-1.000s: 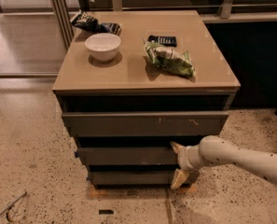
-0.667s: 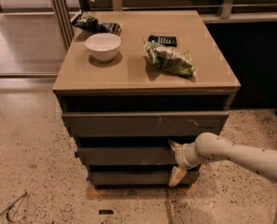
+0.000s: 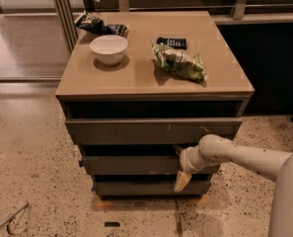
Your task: Open middle drawer
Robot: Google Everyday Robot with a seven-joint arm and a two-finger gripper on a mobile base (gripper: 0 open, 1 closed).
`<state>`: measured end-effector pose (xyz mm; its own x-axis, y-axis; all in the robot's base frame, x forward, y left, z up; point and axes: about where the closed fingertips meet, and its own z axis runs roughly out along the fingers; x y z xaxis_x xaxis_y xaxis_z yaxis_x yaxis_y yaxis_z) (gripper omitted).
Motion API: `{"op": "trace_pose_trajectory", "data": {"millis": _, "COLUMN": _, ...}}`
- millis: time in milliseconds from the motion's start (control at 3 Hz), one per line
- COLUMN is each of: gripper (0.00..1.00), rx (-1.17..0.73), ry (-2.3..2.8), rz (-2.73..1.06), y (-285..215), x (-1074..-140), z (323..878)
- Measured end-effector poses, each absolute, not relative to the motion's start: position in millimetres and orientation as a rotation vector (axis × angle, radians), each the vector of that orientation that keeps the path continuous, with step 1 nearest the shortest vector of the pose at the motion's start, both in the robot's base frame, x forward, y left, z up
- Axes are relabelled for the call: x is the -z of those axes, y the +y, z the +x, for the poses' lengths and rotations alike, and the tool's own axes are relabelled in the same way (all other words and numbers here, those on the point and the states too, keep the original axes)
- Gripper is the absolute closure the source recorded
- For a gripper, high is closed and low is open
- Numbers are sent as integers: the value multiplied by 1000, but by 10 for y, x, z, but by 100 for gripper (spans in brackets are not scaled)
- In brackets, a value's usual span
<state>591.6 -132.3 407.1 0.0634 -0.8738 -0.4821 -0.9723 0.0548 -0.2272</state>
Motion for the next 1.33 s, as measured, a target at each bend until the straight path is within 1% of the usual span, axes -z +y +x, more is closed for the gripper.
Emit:
{"op": "trace_pose_trajectory", "data": {"millis": 333, "gripper": 0, "rx": -256, "ry": 1836, "rz": -1843, "y": -1319, "x": -4072, "z": 5920}}
{"op": "trace_pose_trajectory", "data": {"millis": 1333, "gripper": 0, "rx": -393, "ry": 1932, "rz": -1887, "y": -1247, "x": -4048, "z": 5635}}
